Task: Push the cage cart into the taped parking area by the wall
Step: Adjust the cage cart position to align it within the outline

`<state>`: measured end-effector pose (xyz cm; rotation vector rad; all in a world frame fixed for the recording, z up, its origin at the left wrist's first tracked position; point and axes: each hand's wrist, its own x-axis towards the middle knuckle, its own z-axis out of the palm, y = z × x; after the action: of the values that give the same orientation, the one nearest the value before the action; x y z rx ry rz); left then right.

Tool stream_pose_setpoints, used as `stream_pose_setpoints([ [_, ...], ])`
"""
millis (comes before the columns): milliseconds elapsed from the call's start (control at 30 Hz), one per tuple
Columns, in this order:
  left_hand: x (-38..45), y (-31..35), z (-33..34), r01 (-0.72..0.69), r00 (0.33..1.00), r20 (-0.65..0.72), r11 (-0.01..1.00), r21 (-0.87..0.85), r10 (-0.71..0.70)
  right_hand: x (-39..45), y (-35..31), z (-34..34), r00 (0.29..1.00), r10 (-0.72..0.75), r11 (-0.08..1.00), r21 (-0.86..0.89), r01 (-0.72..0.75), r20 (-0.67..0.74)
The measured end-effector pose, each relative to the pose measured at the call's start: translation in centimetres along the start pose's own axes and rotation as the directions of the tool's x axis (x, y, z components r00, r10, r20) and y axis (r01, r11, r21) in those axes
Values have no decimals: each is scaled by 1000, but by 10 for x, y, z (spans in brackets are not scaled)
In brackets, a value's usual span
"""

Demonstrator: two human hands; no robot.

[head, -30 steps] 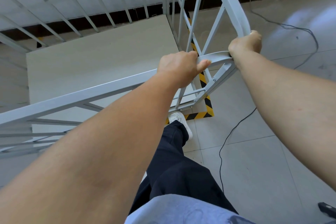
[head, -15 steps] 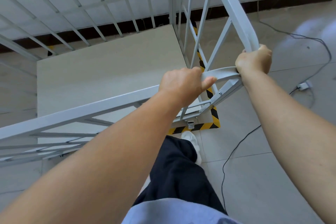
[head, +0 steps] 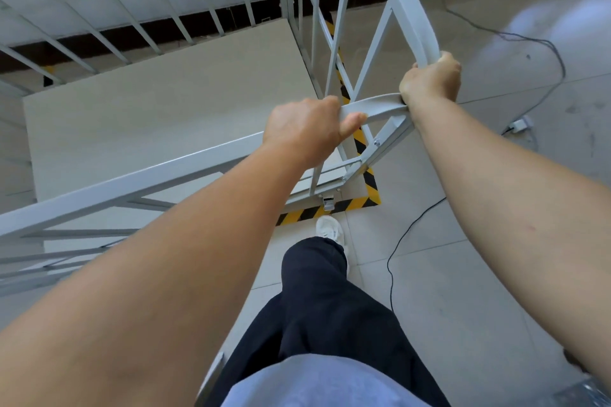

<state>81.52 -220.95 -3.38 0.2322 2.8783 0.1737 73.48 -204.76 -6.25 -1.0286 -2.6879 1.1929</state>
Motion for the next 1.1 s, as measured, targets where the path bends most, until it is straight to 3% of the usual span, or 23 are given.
stream_pose_setpoints([
  [567,1,4,1,34,999,-5,999,14,-34,3,1,-4,1000,-11,1000,30,10,28],
  [1100,7,4,-3,35,999,23,999,6,-35,13,2,-8,995,-63,995,-71,69,75],
])
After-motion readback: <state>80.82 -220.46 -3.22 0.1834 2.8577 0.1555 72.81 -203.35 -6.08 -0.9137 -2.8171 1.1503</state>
